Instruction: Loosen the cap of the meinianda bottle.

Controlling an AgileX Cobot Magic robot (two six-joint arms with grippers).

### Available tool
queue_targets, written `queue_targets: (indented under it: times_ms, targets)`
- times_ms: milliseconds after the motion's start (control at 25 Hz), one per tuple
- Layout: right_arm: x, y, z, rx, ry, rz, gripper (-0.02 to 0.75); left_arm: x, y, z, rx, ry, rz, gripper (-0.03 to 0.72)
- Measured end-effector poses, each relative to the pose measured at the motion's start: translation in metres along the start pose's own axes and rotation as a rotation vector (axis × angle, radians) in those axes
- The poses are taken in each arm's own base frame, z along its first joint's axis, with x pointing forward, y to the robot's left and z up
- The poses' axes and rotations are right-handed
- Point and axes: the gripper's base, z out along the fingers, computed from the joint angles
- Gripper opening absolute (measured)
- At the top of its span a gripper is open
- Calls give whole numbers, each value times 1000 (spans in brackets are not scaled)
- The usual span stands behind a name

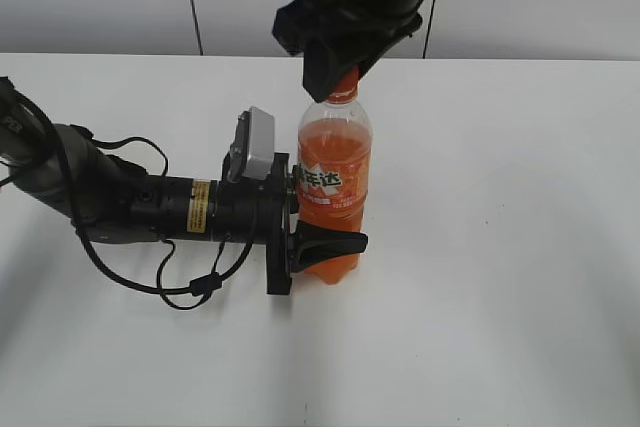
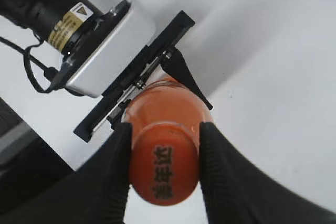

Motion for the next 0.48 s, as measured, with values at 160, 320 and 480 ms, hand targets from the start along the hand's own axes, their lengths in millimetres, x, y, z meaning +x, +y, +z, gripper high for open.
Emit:
queue_targets:
  times_ms: [160, 320, 480]
  targets:
    - [0, 2, 0, -18, -3, -196, 281, 0, 0, 0, 0, 0, -1, 391]
    - [0, 4, -1, -38, -11, -421, 281, 0, 0, 0, 3, 0, 0, 391]
    - [0, 5, -1, -55, -22, -638, 281, 1, -1, -1, 4, 3, 5, 391]
